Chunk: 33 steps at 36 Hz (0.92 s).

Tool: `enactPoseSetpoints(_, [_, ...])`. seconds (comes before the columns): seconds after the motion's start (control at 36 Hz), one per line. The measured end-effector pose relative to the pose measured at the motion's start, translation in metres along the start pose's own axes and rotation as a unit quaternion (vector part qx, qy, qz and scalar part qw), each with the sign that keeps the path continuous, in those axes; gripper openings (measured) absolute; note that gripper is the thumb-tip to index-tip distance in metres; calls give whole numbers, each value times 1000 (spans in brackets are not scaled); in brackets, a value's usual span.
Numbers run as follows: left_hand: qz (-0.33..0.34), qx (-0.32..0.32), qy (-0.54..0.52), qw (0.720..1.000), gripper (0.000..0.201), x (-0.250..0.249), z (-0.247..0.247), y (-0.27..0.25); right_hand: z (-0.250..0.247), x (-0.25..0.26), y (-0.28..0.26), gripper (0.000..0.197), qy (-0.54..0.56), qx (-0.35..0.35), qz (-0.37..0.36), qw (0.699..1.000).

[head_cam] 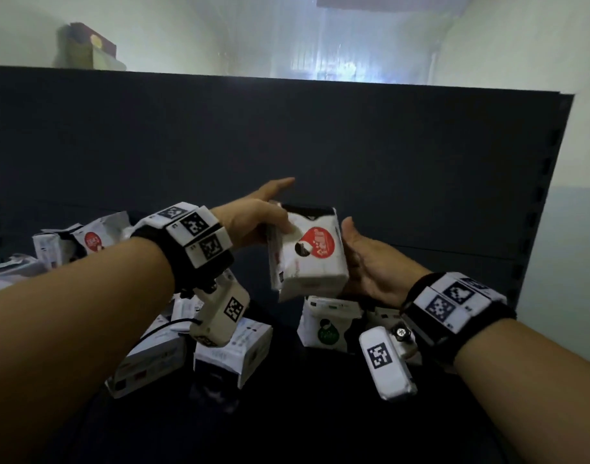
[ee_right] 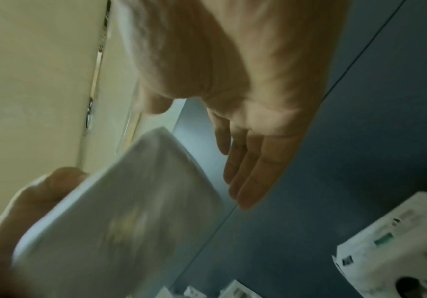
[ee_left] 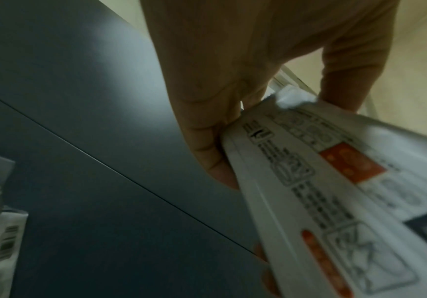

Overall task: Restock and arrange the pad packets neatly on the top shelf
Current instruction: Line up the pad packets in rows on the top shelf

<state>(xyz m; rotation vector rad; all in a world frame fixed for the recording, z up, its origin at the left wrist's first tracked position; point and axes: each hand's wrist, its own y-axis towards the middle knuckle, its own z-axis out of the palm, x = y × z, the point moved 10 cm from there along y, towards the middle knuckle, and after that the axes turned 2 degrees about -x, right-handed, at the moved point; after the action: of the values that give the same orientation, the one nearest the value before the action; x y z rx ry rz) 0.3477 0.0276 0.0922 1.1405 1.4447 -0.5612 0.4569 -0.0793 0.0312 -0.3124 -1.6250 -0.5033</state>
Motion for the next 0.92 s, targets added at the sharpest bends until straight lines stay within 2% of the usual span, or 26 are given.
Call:
enactPoseSetpoints(0.08, [3, 31, 24, 999, 88, -3, 20, 0, -4, 6, -6, 71, 21, 10, -11, 1000])
enactPoseSetpoints(0.17, [8, 35, 94, 995, 95, -7, 36, 0, -15, 7, -11, 98, -3, 15, -8, 1000])
enactPoseSetpoints(0.28, [28, 41, 182, 982, 98, -10, 63, 2, -21, 1, -25, 105, -68, 58, 12, 996])
enactPoseSetpoints(0.31, [32, 53, 195, 979, 97, -9, 73, 3, -21, -1, -31, 96, -105, 73, 20, 992])
enactPoseSetpoints(0.36, [32, 87, 217, 972, 88, -2, 94, 5, -25, -11, -43, 68, -192, 102, 43, 975])
enactPoseSetpoints(0.42, [19, 117, 242, 963, 75, 10, 110, 10, -38, -23, -53, 46, -248, 98, 62, 962])
enactPoseSetpoints(0.44, [14, 118, 268, 956, 69, 16, 114, 14, -46, -29, -56, 42, -274, 86, 64, 956])
enactPoseSetpoints(0.47, [13, 108, 322, 940, 65, 23, 115, 19, -56, -35, -58, 41, -301, 72, 69, 949])
enactPoseSetpoints(0.5, [12, 97, 397, 913, 63, 32, 114, 26, -67, -41, -61, 40, -329, 57, 77, 940])
enactPoseSetpoints(0.56, [-10, 109, 533, 839, 67, 60, 114, 39, -89, -53, -66, 41, -378, 24, 95, 920])
enactPoseSetpoints(0.61, [-46, 142, 623, 768, 74, 94, 114, 52, -109, -64, -72, 47, -404, -12, 117, 907])
enactPoseSetpoints(0.67, [-68, 151, 673, 721, 76, 118, 113, 63, -120, -71, -77, 49, -422, -28, 127, 897])
enactPoseSetpoints(0.69, [-72, 152, 685, 709, 81, 129, 112, 70, -122, -73, -79, 44, -431, -30, 124, 894])
enactPoseSetpoints(0.75, [-78, 147, 689, 706, 101, 151, 113, 89, -126, -76, -80, 38, -447, -40, 117, 886])
enactPoseSetpoints(0.81, [-74, 141, 692, 704, 119, 164, 115, 101, -132, -80, -79, 42, -462, -53, 128, 876])
enactPoseSetpoints(0.86, [-71, 144, 693, 703, 121, 165, 119, 101, -137, -85, -77, 53, -470, -64, 147, 868])
enactPoseSetpoints(0.92, [-68, 134, 691, 707, 112, 159, 121, 96, -139, -90, -77, 80, -460, -65, 167, 870])
